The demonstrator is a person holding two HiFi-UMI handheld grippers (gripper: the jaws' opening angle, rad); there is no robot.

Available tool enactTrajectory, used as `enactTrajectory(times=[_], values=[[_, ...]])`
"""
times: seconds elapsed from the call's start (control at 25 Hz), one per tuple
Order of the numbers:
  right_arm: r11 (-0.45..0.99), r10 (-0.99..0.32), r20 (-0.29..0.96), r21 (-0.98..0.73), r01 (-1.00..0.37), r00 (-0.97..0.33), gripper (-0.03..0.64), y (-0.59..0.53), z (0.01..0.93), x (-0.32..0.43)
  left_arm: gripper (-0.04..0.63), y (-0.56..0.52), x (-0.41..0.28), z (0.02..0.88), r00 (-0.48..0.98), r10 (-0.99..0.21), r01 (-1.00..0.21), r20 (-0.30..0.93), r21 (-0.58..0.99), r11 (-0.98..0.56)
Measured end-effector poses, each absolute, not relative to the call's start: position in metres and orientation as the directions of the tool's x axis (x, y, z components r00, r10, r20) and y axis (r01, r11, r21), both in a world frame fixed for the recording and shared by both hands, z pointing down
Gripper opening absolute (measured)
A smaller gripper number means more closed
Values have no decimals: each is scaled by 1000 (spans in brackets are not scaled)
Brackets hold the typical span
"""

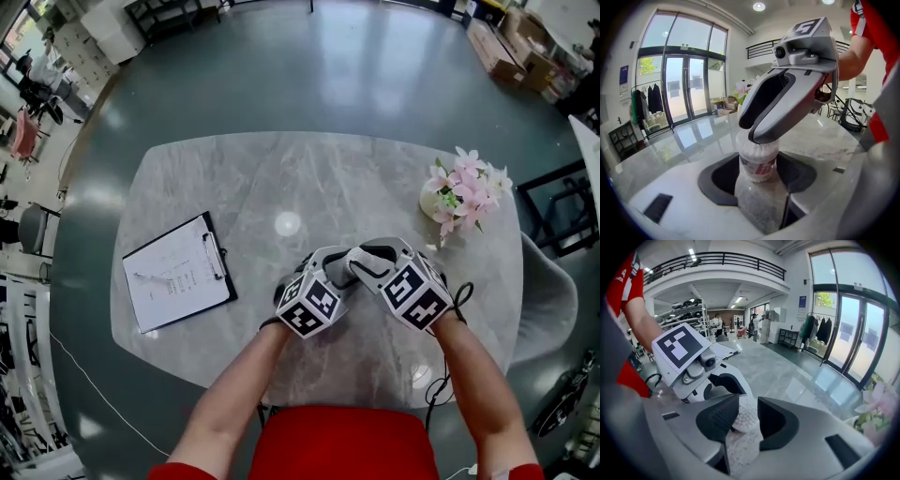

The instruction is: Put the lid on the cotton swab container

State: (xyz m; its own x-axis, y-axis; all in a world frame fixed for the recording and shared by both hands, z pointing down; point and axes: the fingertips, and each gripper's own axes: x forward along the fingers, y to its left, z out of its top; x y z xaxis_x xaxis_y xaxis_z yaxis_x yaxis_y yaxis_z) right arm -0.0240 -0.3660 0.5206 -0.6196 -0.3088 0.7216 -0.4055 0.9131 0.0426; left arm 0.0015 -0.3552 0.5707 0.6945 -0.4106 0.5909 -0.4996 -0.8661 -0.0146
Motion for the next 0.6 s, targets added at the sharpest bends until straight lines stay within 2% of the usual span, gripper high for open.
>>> enactTrajectory(times=[0.16, 0.44, 0.6], values=[[909, -345, 706, 87, -408, -618, 149, -365, 521, -23, 278, -355, 1, 571, 695, -410, -501, 590, -11, -865], [878, -380, 667, 41, -477, -641, 149, -371, 512, -28, 278, -353, 3, 571, 693, -407, -499, 594, -11, -866], [880, -366, 693, 42, -472, -621, 149, -372, 518, -33, 278, -353, 4, 571, 695, -409, -503, 592, -8, -864]])
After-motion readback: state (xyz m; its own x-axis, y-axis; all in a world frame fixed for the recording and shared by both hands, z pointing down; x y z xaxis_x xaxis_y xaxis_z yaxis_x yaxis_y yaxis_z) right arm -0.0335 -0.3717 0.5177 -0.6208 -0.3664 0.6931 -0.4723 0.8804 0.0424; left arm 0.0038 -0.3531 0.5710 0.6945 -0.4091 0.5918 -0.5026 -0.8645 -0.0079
